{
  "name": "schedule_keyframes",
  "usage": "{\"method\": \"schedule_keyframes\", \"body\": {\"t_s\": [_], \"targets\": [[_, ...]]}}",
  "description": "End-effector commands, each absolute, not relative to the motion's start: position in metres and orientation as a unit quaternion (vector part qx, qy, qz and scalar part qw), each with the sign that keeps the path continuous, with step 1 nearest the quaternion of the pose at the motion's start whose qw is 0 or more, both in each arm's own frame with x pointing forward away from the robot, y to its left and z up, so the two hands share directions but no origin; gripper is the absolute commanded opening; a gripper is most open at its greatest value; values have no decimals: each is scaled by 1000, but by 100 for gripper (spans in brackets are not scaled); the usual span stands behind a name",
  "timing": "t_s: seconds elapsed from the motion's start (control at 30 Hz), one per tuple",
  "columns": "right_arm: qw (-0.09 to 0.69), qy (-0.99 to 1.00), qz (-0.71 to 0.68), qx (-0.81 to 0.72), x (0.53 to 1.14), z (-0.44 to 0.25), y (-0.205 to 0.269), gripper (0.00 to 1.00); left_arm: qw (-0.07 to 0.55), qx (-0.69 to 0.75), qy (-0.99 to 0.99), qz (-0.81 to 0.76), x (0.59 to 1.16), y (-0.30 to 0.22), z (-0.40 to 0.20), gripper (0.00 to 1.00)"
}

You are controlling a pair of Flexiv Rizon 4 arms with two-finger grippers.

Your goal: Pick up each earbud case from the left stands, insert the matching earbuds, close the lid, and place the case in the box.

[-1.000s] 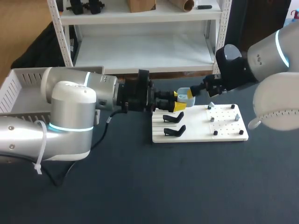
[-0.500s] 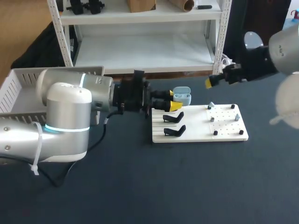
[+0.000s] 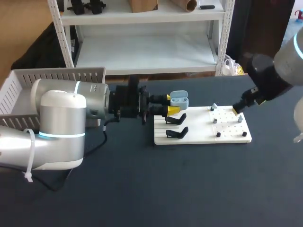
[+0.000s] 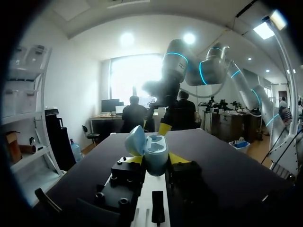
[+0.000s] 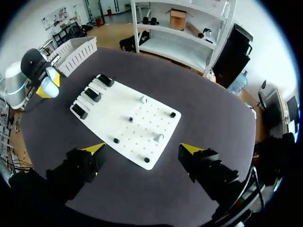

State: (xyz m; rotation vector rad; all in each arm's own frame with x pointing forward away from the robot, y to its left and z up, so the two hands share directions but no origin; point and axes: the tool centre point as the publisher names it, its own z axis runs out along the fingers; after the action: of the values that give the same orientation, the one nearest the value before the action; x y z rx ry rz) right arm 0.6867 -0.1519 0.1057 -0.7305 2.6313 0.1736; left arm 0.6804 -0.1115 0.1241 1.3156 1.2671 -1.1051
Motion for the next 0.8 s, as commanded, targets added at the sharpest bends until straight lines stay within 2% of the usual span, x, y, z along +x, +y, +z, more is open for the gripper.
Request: {"method": "schedule_keyframes", "body": {"t_s": [0.03, 0.37, 0.43, 0.5, 0.6, 0.67, 0.7, 0.8], "targets": [[197, 944, -92, -248, 695, 98, -150, 100, 487, 537, 522, -450, 678, -112, 124, 0], [161, 934, -151, -281, 703, 75, -149, 99, 487, 537, 522, -450, 678, -112, 124, 0], [157, 934, -157, -279, 706, 73, -149, 84, 487, 537, 522, -450, 678, -112, 124, 0], [148, 938, -158, -270, 709, 70, -149, 80, 487, 537, 522, -450, 678, -112, 124, 0], [140, 943, -160, -255, 712, 66, -152, 59, 487, 537, 522, -450, 678, -112, 124, 0], [135, 947, -160, -246, 714, 63, -154, 56, 487, 537, 522, -450, 678, -112, 124, 0], [131, 948, -159, -242, 715, 61, -155, 50, 487, 537, 522, -450, 678, -112, 124, 0], [125, 951, -159, -234, 714, 56, -157, 49, 487, 537, 522, -450, 678, -112, 124, 0]]}}
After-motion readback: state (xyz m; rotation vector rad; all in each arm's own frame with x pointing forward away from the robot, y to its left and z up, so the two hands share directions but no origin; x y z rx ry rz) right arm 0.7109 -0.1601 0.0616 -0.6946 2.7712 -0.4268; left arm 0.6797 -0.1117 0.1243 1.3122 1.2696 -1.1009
